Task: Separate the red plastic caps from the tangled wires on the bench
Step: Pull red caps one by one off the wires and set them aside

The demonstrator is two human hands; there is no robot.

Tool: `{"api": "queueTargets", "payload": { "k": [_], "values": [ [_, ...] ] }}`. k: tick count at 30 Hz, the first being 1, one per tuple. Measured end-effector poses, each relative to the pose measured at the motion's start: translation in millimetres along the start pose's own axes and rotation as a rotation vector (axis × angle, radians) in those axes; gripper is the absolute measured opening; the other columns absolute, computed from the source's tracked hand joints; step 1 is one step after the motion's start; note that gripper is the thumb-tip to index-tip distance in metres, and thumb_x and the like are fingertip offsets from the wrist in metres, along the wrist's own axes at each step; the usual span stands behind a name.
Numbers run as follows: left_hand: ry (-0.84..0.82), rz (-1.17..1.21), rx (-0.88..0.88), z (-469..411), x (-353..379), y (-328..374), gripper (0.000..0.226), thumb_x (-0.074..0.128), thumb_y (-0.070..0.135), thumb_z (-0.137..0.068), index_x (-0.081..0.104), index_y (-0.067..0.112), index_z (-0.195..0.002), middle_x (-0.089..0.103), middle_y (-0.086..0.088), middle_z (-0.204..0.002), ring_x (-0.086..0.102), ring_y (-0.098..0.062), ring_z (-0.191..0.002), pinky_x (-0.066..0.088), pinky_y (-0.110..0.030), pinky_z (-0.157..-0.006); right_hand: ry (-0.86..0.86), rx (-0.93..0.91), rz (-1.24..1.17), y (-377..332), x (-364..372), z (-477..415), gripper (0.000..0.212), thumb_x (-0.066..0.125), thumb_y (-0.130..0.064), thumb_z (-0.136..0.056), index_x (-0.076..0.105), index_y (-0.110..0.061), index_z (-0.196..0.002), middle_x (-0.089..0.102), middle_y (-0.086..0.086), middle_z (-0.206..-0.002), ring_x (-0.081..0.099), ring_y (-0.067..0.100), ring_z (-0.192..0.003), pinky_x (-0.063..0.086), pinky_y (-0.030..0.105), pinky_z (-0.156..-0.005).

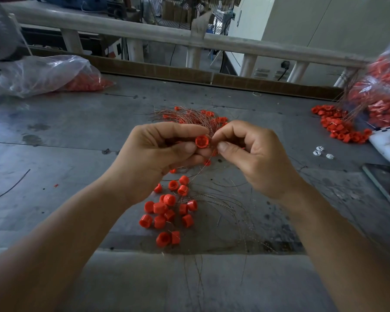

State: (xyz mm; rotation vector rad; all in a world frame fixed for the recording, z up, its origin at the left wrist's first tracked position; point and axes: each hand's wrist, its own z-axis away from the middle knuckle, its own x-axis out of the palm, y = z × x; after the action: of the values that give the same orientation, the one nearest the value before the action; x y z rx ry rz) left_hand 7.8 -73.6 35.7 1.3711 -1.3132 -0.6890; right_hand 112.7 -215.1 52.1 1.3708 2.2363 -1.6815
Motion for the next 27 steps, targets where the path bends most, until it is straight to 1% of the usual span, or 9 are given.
{"api": "queueTargets", "payload": {
  "k": [4,10,14,17,19,21,23,25,27],
  "values": [
    [-0.062,0.065,-0.015,-0.1,-1.8,1.6,0.021,0.067,0.010,-0.059,0.075,0.012,-0.078,0.072,-0.006,-0.076,0.070,-0.015,-0.072,0.055,-0.019,-0.063,0.017,0.025,-0.076,1.2,0.2,-0.7,0.013,0.053,-0.015,-0.077,0.054,-0.027,-0.081,0.054,-0.006,-0.069,0.051,0.005,-0.062,0.044,0.019,-0.056],
    [-0.113,0.118,-0.024,-0.5,-2.2,0.3,0.019,0.067,0.008,-0.061,0.073,0.011,-0.079,0.072,-0.009,-0.084,0.070,-0.015,-0.074,0.054,-0.018,-0.063,0.034,0.030,-0.129,2.8,0.0,-1.4,0.014,0.057,-0.014,-0.075,0.049,-0.025,-0.079,0.054,-0.005,-0.067,0.051,0.006,-0.060,0.045,0.020,-0.055],
    [-0.139,0.164,-0.051,-1.0,-2.2,-2.1,0.018,0.066,0.006,-0.063,0.073,0.010,-0.080,0.072,-0.010,-0.082,0.070,-0.016,-0.075,0.054,-0.018,-0.063,0.024,0.043,-0.140,4.1,4.1,-1.4,0.018,0.059,-0.012,-0.072,0.048,-0.025,-0.077,0.053,-0.009,-0.064,0.051,0.006,-0.058,0.046,0.025,-0.053],
    [-0.145,0.183,-0.084,-1.1,-1.1,-4.0,0.018,0.065,0.005,-0.063,0.072,0.009,-0.080,0.071,-0.011,-0.079,0.070,-0.018,-0.075,0.055,-0.019,-0.063,-0.022,0.041,-0.149,6.1,8.7,-0.7,0.020,0.059,-0.008,-0.070,0.048,-0.024,-0.076,0.058,-0.012,-0.062,0.053,0.000,-0.057,0.045,0.017,-0.052],
    [-0.131,0.205,-0.099,-1.3,-0.8,-4.0,0.017,0.065,0.005,-0.063,0.072,0.008,-0.079,0.071,-0.012,-0.079,0.070,-0.018,-0.075,0.055,-0.019,-0.063,-0.029,0.045,-0.141,8.3,7.0,-1.9,0.019,0.061,-0.010,-0.071,0.050,-0.025,-0.076,0.060,-0.012,-0.063,0.057,0.001,-0.056,0.046,0.016,-0.052],
    [-0.101,0.225,-0.108,-2.1,-1.0,-3.1,0.017,0.063,0.003,-0.064,0.072,0.008,-0.077,0.072,-0.011,-0.080,0.070,-0.017,-0.075,0.055,-0.018,-0.063,0.023,0.070,-0.078,12.6,0.1,-5.0,0.017,0.065,-0.016,-0.075,0.053,-0.028,-0.076,0.063,-0.008,-0.068,0.062,0.012,-0.064,0.053,0.028,-0.060],
    [-0.060,0.233,-0.116,-2.9,-1.7,-2.1,0.016,0.063,0.003,-0.062,0.072,0.008,-0.075,0.072,-0.010,-0.080,0.070,-0.016,-0.074,0.055,-0.018,-0.062,0.147,0.122,-0.005,21.8,-10.8,-9.0,0.017,0.066,-0.016,-0.080,0.055,-0.029,-0.076,0.065,-0.002,-0.073,0.064,0.020,-0.071,0.054,0.038,-0.069],
    [-0.030,0.240,-0.115,-3.1,-2.0,-1.2,0.016,0.065,0.004,-0.060,0.072,0.007,-0.074,0.072,-0.011,-0.080,0.070,-0.016,-0.074,0.055,-0.018,-0.062,0.277,0.185,0.051,34.5,-21.5,-12.7,0.019,0.064,-0.014,-0.083,0.056,-0.028,-0.073,0.066,0.000,-0.072,0.065,0.021,-0.071,0.054,0.039,-0.071],
    [-0.016,0.253,-0.112,-3.2,-1.8,-0.3,0.016,0.061,0.001,-0.063,0.071,0.006,-0.074,0.071,-0.011,-0.079,0.070,-0.017,-0.074,0.055,-0.018,-0.062,0.335,0.234,0.182,48.5,-28.0,-15.3,0.022,0.063,-0.013,-0.084,0.056,-0.029,-0.071,0.063,-0.004,-0.069,0.062,0.015,-0.067,0.052,0.029,-0.068]
  ]
}}
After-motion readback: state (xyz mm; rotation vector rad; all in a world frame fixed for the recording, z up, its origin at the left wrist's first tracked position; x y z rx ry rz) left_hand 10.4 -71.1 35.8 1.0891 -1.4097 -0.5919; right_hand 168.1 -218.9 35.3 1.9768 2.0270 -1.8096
